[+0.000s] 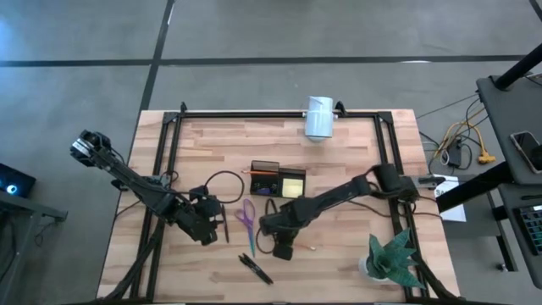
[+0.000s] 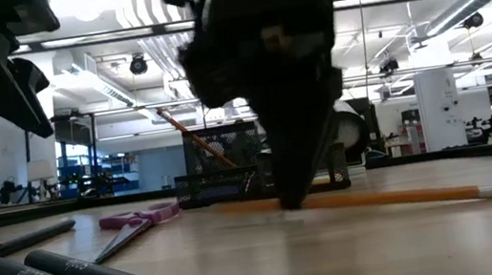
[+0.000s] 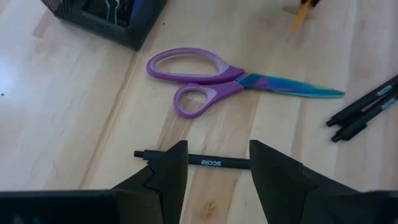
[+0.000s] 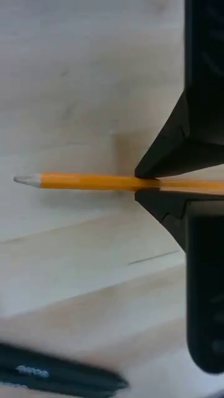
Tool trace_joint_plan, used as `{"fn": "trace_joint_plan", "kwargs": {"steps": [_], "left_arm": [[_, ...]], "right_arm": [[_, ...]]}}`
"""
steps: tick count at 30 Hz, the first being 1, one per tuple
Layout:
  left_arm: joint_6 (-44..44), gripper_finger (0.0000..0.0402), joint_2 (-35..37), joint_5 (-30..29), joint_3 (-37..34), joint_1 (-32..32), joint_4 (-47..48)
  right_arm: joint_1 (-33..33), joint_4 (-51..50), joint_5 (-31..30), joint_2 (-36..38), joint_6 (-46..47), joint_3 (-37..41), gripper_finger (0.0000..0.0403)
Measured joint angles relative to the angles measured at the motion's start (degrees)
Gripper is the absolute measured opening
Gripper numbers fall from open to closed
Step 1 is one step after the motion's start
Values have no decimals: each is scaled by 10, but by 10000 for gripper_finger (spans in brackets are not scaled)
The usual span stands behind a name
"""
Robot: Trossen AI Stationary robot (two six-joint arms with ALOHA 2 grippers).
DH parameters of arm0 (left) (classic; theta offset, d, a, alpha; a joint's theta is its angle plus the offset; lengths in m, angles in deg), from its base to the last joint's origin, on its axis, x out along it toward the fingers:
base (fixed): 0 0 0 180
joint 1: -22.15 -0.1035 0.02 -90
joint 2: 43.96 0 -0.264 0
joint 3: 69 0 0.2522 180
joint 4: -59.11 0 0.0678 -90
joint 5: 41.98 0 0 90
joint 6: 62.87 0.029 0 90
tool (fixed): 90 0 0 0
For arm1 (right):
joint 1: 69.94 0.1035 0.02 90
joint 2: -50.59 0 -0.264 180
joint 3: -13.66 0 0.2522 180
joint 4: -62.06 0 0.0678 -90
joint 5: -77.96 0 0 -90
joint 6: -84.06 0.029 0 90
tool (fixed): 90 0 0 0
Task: Pick and place office supplies into organizer
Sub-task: Put the yellow pencil into the black desk organizer
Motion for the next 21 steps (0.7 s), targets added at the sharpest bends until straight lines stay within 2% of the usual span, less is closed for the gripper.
{"fn": "trace_joint_plan", "kwargs": {"steps": [3, 8, 14, 18, 21], "left_arm": [[10, 153, 4, 10, 3, 0, -6], [44, 153, 8, 19, 9, 0, -15], [100, 153, 8, 25, 8, 0, -76], [131, 146, 1, 82, 8, -25, -140], [129, 118, -22, 149, 7, -67, -159]], "right_arm": [[13, -26, -41, -19, 0, -39, 60], [26, -49, -120, -27, 19, -87, 122], [40, -99, -184, -26, 102, -131, 189], [58, -152, -270, -21, 206, -183, 196], [65, -199, -284, -21, 328, -202, 173]]}}
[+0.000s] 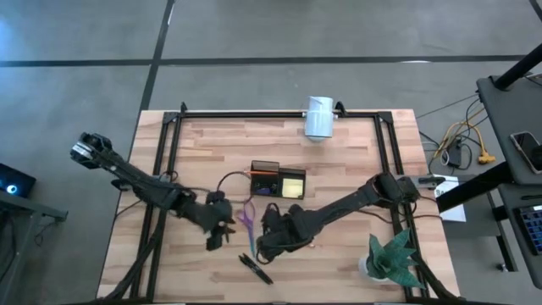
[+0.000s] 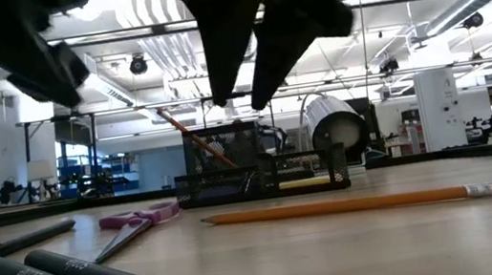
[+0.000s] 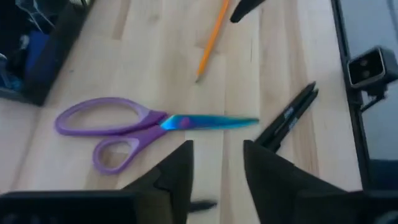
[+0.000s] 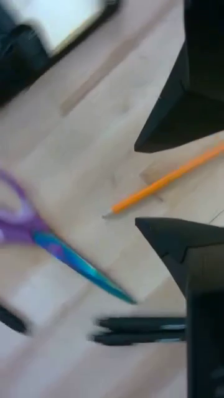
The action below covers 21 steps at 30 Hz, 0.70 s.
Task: Pick and place office supplies into organizer
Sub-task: Put the yellow pencil into the black desk organizer
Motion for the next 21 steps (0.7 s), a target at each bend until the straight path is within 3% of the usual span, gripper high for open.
{"fn": "trace_joint_plan", "kwargs": {"steps": [3, 7, 12, 18, 21], "left_arm": [[2, 70, -28, 45, 0, -31, -45], [83, 10, -66, 102, 0, -41, -157], [242, 23, -111, 113, 5, -29, -228], [255, 19, -177, 115, 18, -43, -231], [262, 3, -208, 115, 28, -50, -236]], "right_arm": [[9, -14, 1, 0, 118, 0, 133], [46, -24, 13, 0, 138, -2, 75], [114, -136, 23, 0, 178, -13, 47], [175, -214, 77, 1, 338, -15, 44], [192, -213, 77, 1, 330, -8, 39]]}}
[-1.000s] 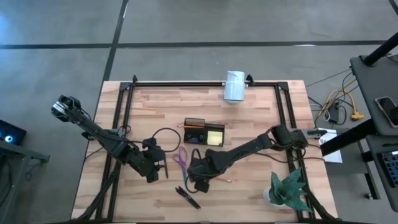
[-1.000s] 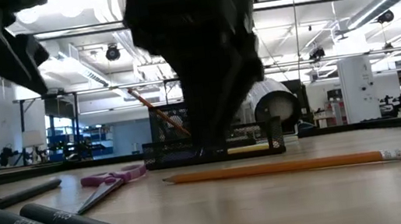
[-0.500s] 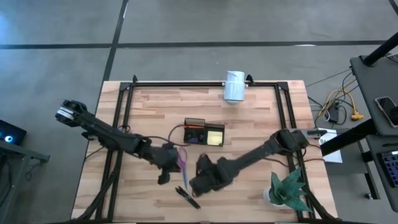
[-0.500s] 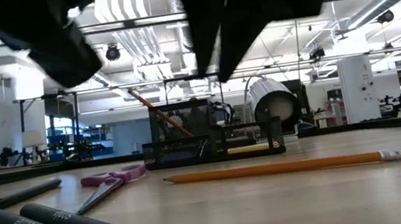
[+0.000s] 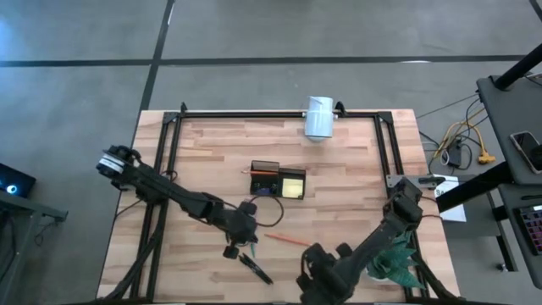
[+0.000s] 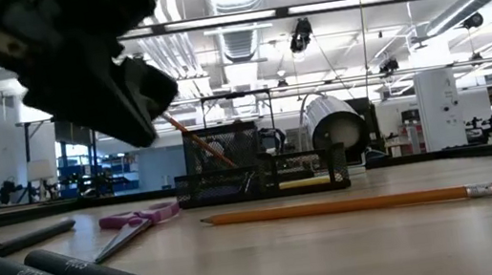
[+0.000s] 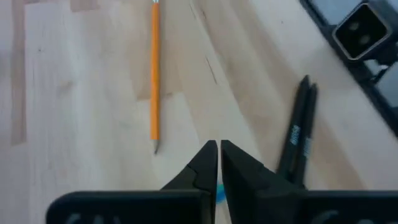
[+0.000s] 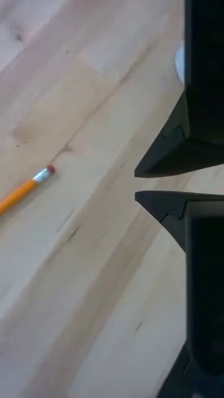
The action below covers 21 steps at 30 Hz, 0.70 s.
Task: Pick and place office supplies into organizer
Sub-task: Put the yellow pencil into the black desk organizer
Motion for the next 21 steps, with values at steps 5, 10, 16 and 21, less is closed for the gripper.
{"fn": "trace_joint_plan", "kwargs": {"steps": [5, 10, 16, 21], "left_arm": [[42, 1, -41, 0, 12, -7, -21], [38, 0, -75, -1, 16, -29, -16], [38, 0, -73, 3, 22, -49, -22], [35, 0, -70, 28, 39, -66, -20]], "right_arm": [[1, -27, 0, -2, -109, 22, 27], [-5, -68, 17, 3, -124, 57, 22], [-6, -13, 41, 35, -121, 107, 22], [-6, 30, 56, 64, -109, 163, 22]]}}
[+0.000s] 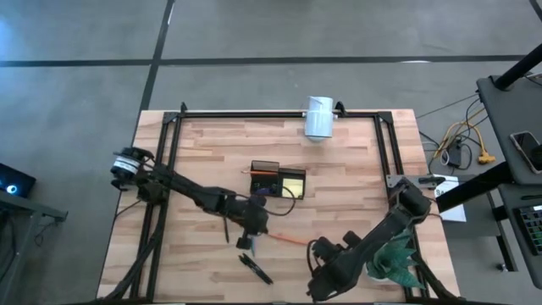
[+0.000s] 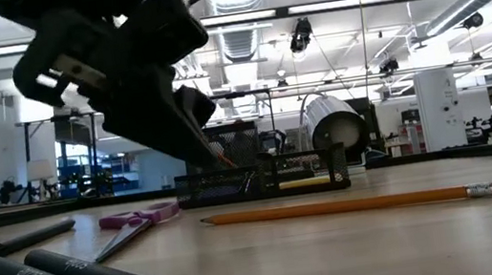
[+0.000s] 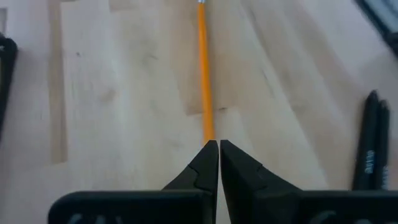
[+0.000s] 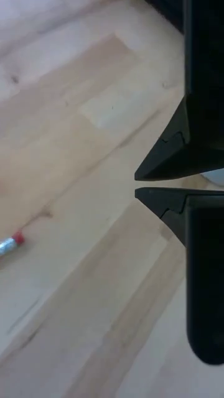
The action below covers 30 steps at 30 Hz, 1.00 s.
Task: Pick and place office supplies into organizer
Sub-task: Put the yellow pencil into the black desk organizer
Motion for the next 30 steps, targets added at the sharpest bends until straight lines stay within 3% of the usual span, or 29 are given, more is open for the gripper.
{"fn": "trace_joint_plan", "kwargs": {"steps": [2, 5, 9, 13, 17, 30], "left_arm": [[-35, 0, 0, 19, 6, -6, 7], [-167, 0, 0, 47, 10, -22, 25], [-348, 0, 6, 60, 7, -33, 22], [-454, 0, -2, 60, 7, -33, 12], [-481, 0, -3, 79, 3, -31, 15], [-492, 0, -3, 62, -11, -29, 20]], "right_arm": [[-4, 32, 24, 18, 11, 32, 22], [-11, 72, 60, 48, 69, 91, 22], [-12, 102, 61, 100, 181, 157, 22], [-11, 130, 48, 145, 238, 208, 22], [-18, 139, 33, 174, 241, 232, 22], [-53, 168, 23, 165, 144, 232, 22]]}}
